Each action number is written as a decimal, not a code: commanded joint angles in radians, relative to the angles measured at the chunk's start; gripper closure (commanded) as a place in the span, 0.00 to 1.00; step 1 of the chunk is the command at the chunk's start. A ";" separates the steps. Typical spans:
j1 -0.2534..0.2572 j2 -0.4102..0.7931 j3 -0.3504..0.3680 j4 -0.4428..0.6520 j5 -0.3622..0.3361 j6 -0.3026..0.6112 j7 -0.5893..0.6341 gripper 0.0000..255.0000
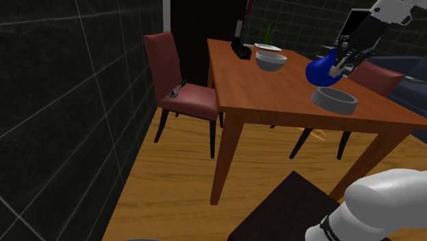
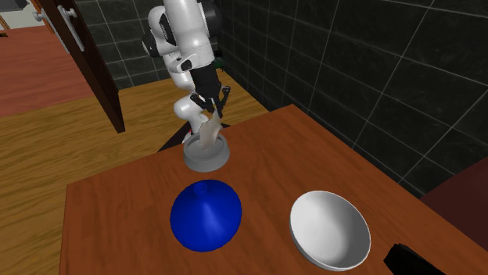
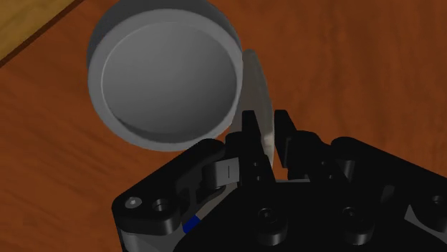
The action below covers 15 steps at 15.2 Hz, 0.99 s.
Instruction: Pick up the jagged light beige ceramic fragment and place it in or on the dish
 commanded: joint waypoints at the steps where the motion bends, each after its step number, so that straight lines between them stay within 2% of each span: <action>1: -0.015 -0.038 -0.028 -0.016 -0.015 -0.021 -0.038 1.00; 15: -0.038 -0.113 -0.048 -0.242 -0.042 0.132 -0.053 1.00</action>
